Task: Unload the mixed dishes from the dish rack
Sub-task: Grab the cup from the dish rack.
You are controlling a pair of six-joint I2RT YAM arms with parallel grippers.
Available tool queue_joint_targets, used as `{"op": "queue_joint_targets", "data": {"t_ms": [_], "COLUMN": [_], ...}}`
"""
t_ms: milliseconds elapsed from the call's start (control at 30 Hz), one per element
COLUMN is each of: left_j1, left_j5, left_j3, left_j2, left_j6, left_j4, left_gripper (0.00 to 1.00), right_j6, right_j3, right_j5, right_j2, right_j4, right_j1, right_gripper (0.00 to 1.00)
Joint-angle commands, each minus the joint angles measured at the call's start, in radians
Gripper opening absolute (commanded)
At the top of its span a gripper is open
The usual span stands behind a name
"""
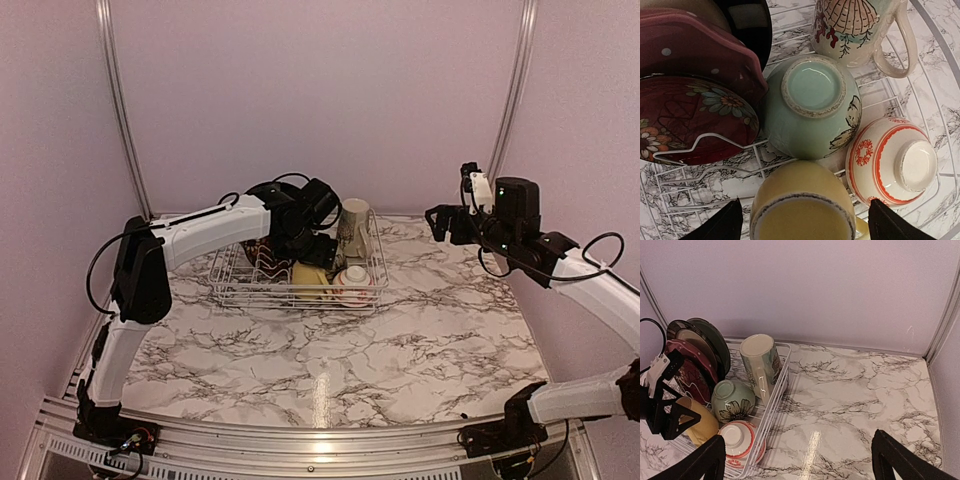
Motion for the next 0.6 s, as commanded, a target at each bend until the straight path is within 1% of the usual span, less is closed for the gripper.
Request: {"op": "queue_joint_targets", "data": {"t_ms": [0, 367, 433, 533, 567], "left_j1": [0.001, -0.001, -0.001, -0.001, -0.002], "left_j5": [-0.009, -0.05, -0.046, -0.041, -0.039], "left_j3": [0.037, -0.003, -0.001, 0.0, 0.002], "left_j2": [0.047, 0.058, 0.063, 0.06, 0.056], "left_j6": [0.007, 0.031, 0.038, 0.041, 0.041], "left_j4": [-0.055, -0.072, -0.075, -0.081, -0.081], "left_gripper": [0.91, 0.9, 0.85, 0.7, 0.68], "right_j6": [-0.002, 0.006, 0.006, 0.003, 0.003], "right_j3": [0.001, 0.002, 0.005, -0.001, -0.002], "right_j5": [-0.004, -0.011, -0.011, -0.003, -0.002], "right_j2": [0.008, 0.022, 0.019, 0.006, 0.004], "right_j4": [0.018, 0.023, 0.019, 0.022, 0.023], "right_j1": [0.011, 0.012, 0.012, 0.012, 0.012], "right_gripper": [0.99, 0.99, 0.98, 0.99, 0.99]}}
